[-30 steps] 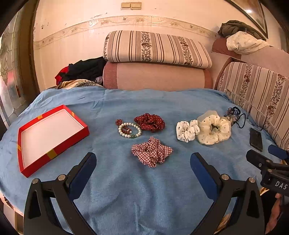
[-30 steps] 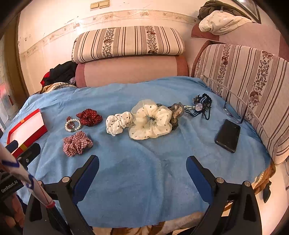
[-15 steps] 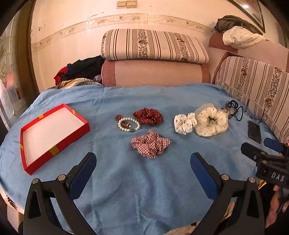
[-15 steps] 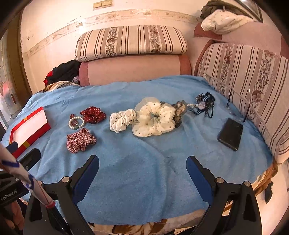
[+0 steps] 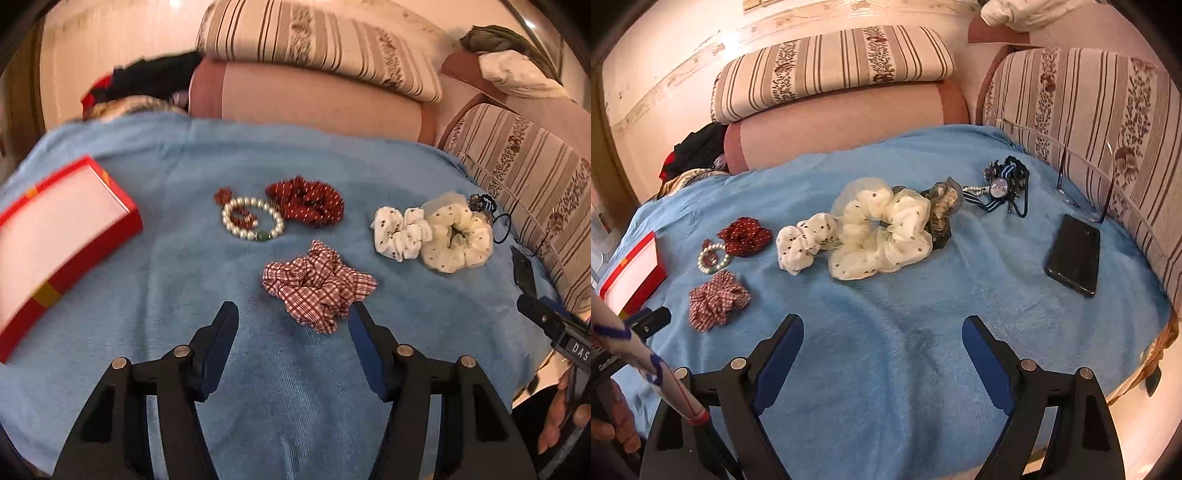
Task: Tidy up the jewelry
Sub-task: 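Move both tools toward the scrunchies on the blue bedspread, then grasp the plaid scrunchie with the left tool while the right tool grasps the cream sheer scrunchie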
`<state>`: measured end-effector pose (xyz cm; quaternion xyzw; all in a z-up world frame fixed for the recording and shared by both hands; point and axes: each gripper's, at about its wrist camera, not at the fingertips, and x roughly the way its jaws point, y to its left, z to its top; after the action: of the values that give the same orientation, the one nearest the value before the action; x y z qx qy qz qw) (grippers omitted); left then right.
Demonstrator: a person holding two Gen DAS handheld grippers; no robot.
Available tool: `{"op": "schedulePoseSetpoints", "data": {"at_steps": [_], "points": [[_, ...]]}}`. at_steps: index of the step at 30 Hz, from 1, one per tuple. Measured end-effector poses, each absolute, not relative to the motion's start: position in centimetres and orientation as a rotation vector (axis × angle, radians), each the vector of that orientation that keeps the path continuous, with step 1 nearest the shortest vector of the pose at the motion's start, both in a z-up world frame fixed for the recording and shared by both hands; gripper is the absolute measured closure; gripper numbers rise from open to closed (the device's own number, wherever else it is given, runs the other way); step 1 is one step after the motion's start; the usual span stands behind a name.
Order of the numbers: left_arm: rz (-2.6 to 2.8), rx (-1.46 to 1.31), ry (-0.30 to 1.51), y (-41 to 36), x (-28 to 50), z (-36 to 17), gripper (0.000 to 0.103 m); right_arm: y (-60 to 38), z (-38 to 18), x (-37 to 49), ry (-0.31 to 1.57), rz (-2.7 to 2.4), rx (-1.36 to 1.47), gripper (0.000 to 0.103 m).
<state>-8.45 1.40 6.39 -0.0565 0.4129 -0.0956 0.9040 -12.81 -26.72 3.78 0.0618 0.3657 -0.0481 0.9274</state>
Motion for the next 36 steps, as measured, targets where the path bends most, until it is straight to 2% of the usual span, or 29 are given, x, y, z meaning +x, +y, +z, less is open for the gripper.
{"op": "schedulePoseSetpoints", "data": {"at_steps": [4,12,13,15,18,23,28,33,34,36], "points": [[-0.265,-0.143,0.910,1.4,-6.1,5.2,0.043,-27.5,2.9,-12.2,0.754,-0.103,0.155,0.012],[-0.325,-0.089,0.964,-0.8,-2.4,2.8,0.057,-28.7,2.1,-11.5,0.763,-0.125,0.190,0.012],[-0.326,-0.076,0.964,-1.1,-2.1,2.5,0.060,-28.8,2.1,-11.5,0.761,-0.125,0.196,0.012],[-0.336,-0.058,0.957,-1.7,-1.9,2.0,0.083,-29.0,2.1,-11.4,0.763,-0.121,0.209,0.012],[-0.337,-0.035,0.922,-2.1,-2.2,2.1,0.092,-29.3,2.1,-11.2,0.763,-0.109,0.229,0.013],[-0.327,-0.030,0.857,-1.7,-2.8,3.5,0.093,-29.9,2.8,-9.7,0.771,-0.076,0.266,0.034],[-0.314,-0.054,0.837,-0.6,-2.8,4.2,0.093,-31.4,3.8,-6.2,0.776,-0.131,0.282,0.035],[-0.313,-0.067,0.833,-0.2,-2.6,4.5,0.093,-31.6,2.4,-2.2,0.829,-0.155,0.222,0.035],[-0.312,-0.066,0.833,-0.2,-2.6,4.6,0.093,-31.6,2.0,-1.7,0.842,-0.164,0.218,0.039],[-0.312,-0.067,0.832,-0.1,-2.7,4.5,0.093,-31.5,1.3,-1.0,0.861,-0.149,0.225,0.061]]}}
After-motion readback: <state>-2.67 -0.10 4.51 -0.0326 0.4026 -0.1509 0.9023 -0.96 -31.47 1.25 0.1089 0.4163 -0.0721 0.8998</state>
